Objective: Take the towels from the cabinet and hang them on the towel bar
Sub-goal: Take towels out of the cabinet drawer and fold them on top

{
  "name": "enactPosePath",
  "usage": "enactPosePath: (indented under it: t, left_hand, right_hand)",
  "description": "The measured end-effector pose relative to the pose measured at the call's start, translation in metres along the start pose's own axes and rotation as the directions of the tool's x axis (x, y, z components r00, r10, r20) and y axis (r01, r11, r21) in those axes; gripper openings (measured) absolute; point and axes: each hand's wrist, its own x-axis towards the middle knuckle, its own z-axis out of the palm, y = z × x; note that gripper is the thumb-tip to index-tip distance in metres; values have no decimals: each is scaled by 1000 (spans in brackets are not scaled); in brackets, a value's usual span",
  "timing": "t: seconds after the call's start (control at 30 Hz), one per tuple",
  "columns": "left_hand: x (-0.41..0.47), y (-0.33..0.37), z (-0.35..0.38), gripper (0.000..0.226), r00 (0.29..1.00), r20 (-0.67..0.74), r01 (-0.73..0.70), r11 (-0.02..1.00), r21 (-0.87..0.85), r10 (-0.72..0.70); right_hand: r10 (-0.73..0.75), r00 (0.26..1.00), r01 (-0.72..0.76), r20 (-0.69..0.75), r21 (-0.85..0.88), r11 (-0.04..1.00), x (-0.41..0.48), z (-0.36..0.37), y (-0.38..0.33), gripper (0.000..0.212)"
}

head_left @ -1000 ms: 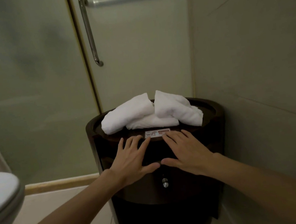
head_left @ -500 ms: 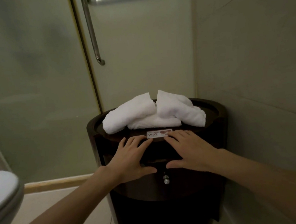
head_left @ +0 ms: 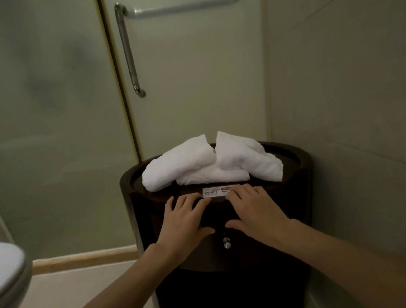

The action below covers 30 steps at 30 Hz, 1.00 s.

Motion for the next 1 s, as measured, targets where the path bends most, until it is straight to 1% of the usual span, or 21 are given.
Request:
enactPosePath:
  t: [0.2,0.3,0.43,0.63,0.83,1.0]
  left_hand:
    - [-2,2,3,80,998,-63,2,998,55,2]
    - [-1,4,3,78,997,-72,12,999,46,-8]
    - [3,5,3,77,997,-68,32,999,23,-31]
    - [4,8,5,75,997,-56,61,998,35,-59]
    - [5,11,5,75,994,-83,71,997,31,-69]
    - [3,13,4,75,995,-70,73,997,20,-72]
  right_hand:
    - [46,998,-48,-44,-24,999,4,7,-2,63]
    - [51,997,-54,-62,-45,998,5,7,-3,63]
    - [64,994,-68,-94,-46,997,8,8,-5,64]
    - [80,988,-88,-135,-57,994,10,9,-7,66]
    - [85,985,-94,-150,-55,994,12,10,-9,65]
    - [83,986,-91,-142,-53,994,10,12,-8,66]
